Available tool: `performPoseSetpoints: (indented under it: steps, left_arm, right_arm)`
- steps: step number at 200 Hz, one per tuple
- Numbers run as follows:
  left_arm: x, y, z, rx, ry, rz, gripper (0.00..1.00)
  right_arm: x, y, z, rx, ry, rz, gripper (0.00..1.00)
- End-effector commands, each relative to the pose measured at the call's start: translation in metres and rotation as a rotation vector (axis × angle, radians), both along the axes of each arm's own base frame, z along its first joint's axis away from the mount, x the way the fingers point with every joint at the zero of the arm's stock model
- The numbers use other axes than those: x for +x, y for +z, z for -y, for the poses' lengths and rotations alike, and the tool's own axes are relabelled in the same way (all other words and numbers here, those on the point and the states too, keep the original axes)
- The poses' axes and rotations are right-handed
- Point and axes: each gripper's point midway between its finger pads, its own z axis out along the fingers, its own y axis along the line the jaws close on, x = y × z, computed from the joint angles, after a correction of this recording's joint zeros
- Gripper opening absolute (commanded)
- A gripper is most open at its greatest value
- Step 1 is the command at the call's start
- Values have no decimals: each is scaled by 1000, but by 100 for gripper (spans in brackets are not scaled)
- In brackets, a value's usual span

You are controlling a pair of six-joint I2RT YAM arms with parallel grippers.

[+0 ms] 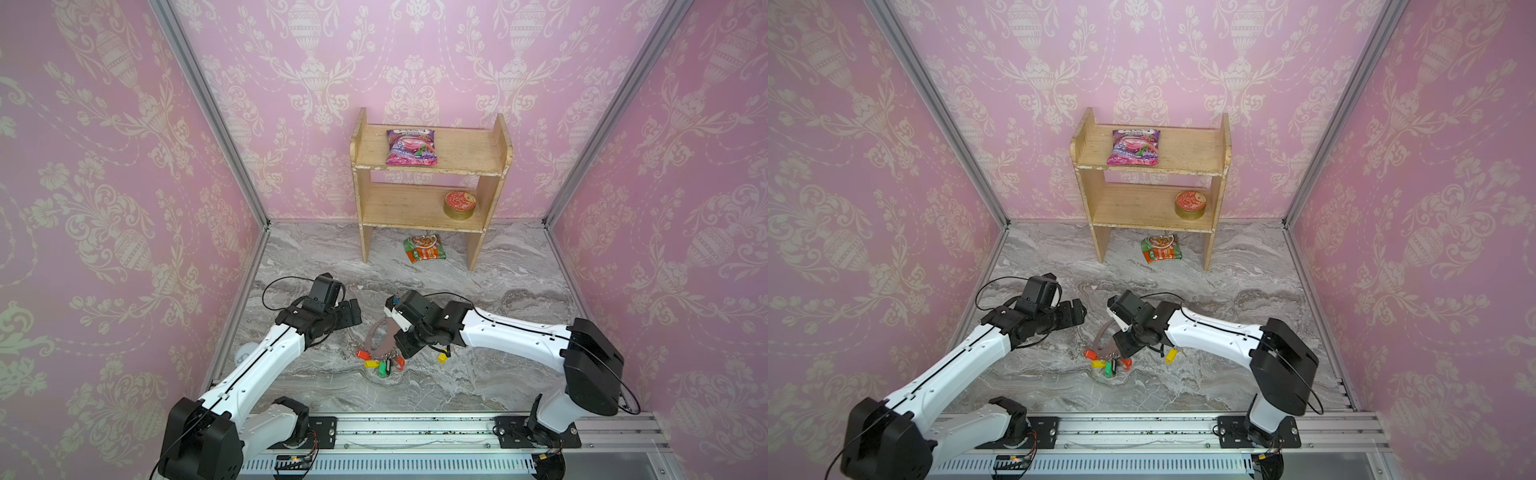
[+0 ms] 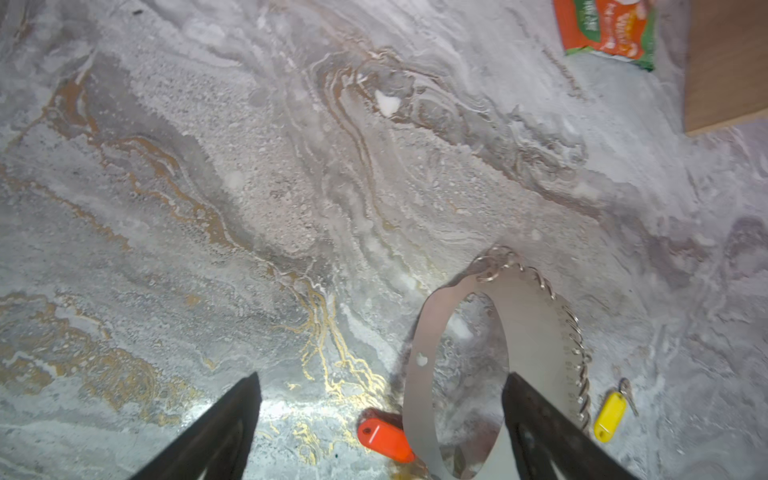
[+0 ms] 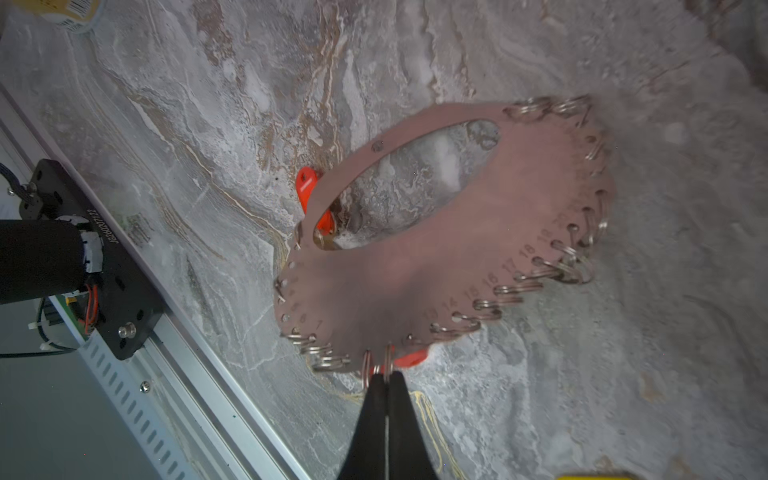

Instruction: Put the keys on the keyring

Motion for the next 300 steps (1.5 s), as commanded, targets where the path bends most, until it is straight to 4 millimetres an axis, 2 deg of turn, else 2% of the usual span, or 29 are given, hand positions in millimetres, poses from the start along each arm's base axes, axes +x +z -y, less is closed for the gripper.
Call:
performPoseSetpoints:
  steps: [1,38,60,89,145,188,208,259,281,300]
  left_arm:
    - [3,44,30,-52,-152,122,93]
    - [-6,90,70,-164,-327,258,92]
    - [-17,114,93,-212,-456,358,90]
    - [-35,142,109,-220,-614,482,89]
    - [-63,180,122,-303,-775,698,83]
    - [-78,196,134,-362,-888,759,71]
    - [-77,200,139,-368,-901,771,68]
    - [-75,220,148,-392,-935,825,70]
    - [-82,234,152,-434,-975,856,69]
    - [-89,238,154,-462,-998,864,67]
  right_arm:
    - [11,33,12,28,13,190,0]
    - [10,110,20,254,42,468,0]
    - [-2,149,21,407,116,612,0]
    - [-13,176,26,505,164,704,0]
    - [-25,205,30,611,253,741,0]
    - [-34,228,45,725,281,732,0]
    - [-38,237,53,765,297,734,0]
    - [-54,241,56,802,377,699,0]
    - [-54,240,57,791,380,696,0]
    - [-50,240,59,785,364,700,0]
